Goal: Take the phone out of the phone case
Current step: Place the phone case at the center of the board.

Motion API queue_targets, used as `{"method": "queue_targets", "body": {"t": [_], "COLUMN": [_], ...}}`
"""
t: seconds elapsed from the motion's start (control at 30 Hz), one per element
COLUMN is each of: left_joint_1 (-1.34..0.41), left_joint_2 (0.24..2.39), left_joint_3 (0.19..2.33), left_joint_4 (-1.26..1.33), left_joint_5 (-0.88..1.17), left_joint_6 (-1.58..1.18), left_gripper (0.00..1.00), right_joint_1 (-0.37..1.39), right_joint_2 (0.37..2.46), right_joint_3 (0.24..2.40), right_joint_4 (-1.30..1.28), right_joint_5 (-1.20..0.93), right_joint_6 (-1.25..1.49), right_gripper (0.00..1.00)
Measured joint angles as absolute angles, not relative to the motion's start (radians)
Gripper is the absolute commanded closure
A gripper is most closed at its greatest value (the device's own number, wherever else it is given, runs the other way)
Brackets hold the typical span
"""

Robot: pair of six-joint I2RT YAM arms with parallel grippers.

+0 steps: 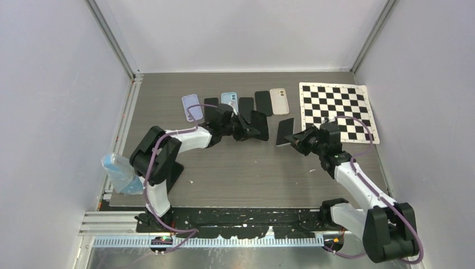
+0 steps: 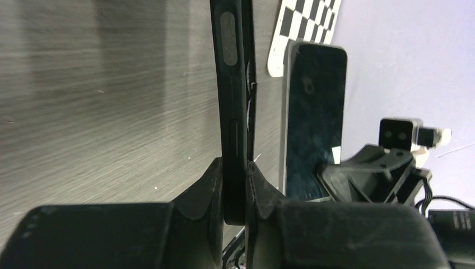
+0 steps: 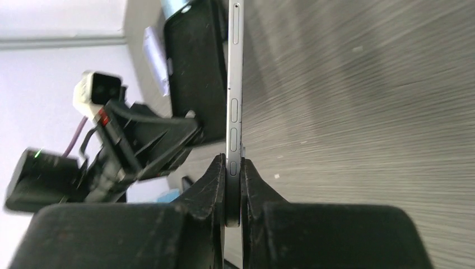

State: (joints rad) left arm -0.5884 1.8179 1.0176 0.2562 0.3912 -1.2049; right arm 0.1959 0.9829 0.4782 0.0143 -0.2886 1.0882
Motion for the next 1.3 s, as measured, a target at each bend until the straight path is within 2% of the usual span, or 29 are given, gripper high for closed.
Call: {"method": "queue_targets", "body": {"t": [0.27, 0.47, 0.63, 0.7, 0.87, 1.0, 1.17, 1.3], "left_joint_1": [-0.674, -0.676, -0.681, -0.684, -0.687, -0.689, -0.689, -0.689], "left_joint_2": [1.954, 1.987, 1.987, 1.987, 1.98, 1.945, 1.848, 1.735], "left_joint_3": [1.114, 1.114, 1.115, 1.115, 1.121, 1.115, 1.096, 1.093], "left_joint_4": [0.162, 0.15, 0.141, 0.128, 0.079, 0.014, -0.119, -0.258], "left_joint_5": [0.359, 0.389, 0.421, 0.425, 0.435, 0.423, 0.388, 0.334], "left_joint_6": [-1.234, -1.257, -1.25, -1.244, -1.206, -1.159, -1.087, -1.0], "left_gripper": [0.95, 0.66, 0.5, 0.44, 0.38, 0.29, 0.25, 0.19], "right_joint_1": [0.059, 0.055, 0.054, 0.054, 0.054, 0.054, 0.054, 0.052], "right_joint_2": [1.176, 1.25, 1.312, 1.348, 1.394, 1.399, 1.398, 1.366], "right_joint_3": [0.466, 0.463, 0.464, 0.465, 0.479, 0.481, 0.481, 0.489], "right_joint_4": [-0.007, 0.091, 0.163, 0.198, 0.222, 0.168, 0.091, 0.049], "right_joint_5": [-0.358, -0.426, -0.468, -0.49, -0.503, -0.463, -0.399, -0.364], "right_joint_6": [1.005, 0.975, 0.953, 0.947, 0.933, 0.908, 0.873, 0.854], "right_gripper": [0.99, 0.99, 0.99, 0.95, 0.59, 0.46, 0.36, 0.2]}}
